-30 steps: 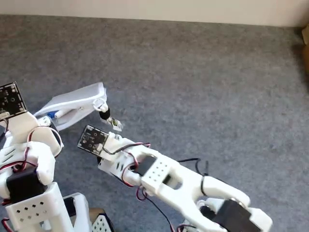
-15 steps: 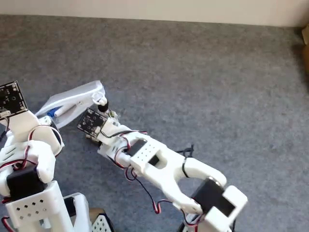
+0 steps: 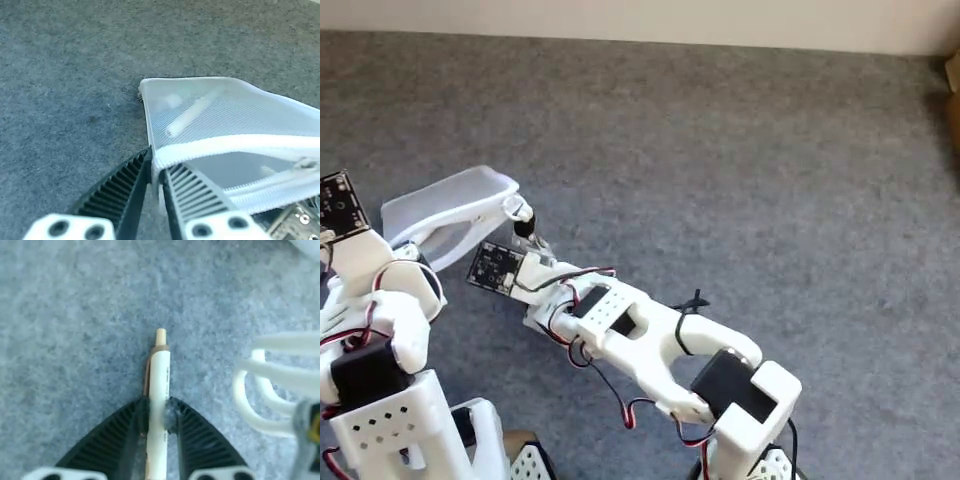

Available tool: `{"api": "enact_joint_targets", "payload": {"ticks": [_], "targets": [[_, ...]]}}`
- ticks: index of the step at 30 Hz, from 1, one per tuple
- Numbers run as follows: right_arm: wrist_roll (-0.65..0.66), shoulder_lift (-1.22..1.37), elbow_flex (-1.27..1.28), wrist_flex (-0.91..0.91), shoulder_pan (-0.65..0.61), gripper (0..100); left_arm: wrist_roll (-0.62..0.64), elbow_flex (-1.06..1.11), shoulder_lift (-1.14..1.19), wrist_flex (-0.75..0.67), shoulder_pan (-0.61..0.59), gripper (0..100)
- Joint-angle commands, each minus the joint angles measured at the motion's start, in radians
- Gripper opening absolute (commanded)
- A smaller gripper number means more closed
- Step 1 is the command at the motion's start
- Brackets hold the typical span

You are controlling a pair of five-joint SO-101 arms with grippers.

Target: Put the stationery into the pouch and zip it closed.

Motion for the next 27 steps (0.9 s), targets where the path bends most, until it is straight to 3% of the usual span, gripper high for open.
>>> {"api": "enact_joint_targets", "payload": {"ticks": [1, 27], "targets": [[0.021, 0.016, -0.015, 0.013, 0.013, 0.0, 0.011, -0.022, -0.002, -0.026, -0.012, 1], [0.02, -0.4, -0.042, 0.765, 0.054, 0.4, 0.009, -0.022, -0.002, -0.026, -0.012, 1]]}}
